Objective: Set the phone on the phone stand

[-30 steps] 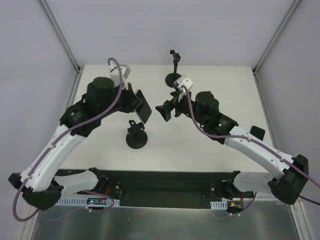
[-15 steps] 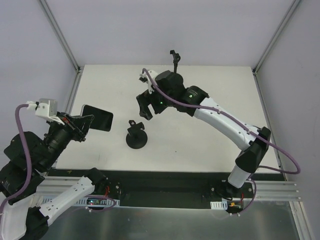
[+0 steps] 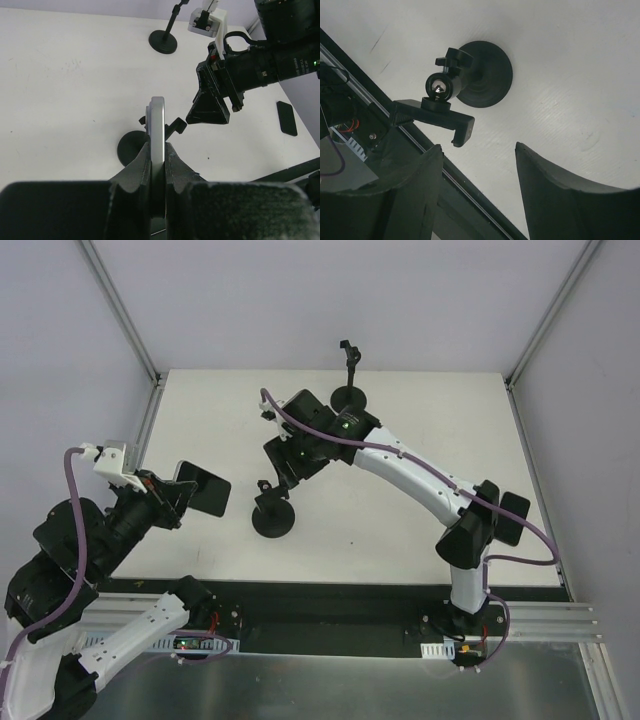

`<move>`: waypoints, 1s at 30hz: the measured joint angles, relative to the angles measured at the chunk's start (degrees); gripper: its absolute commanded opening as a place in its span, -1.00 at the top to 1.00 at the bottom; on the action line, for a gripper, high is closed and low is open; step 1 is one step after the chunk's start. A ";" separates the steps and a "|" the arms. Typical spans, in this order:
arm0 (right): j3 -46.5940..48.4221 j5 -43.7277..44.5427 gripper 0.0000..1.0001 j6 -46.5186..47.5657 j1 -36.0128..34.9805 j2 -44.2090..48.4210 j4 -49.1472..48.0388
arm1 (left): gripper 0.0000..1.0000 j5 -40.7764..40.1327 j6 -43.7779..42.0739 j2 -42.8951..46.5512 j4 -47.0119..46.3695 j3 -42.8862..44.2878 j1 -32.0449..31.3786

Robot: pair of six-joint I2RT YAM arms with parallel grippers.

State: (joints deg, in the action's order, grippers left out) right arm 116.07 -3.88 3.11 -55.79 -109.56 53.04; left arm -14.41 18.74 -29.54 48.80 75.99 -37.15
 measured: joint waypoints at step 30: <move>9.70 -2.51 0.49 -2.01 -1.44 -10.01 8.98 | 1.00 8.20 1.42 -4.44 -5.03 -6.12 0.00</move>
State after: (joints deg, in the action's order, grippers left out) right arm 125.78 -6.39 1.10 -57.23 -119.57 62.02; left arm -6.22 20.16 -33.98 43.77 69.87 -37.15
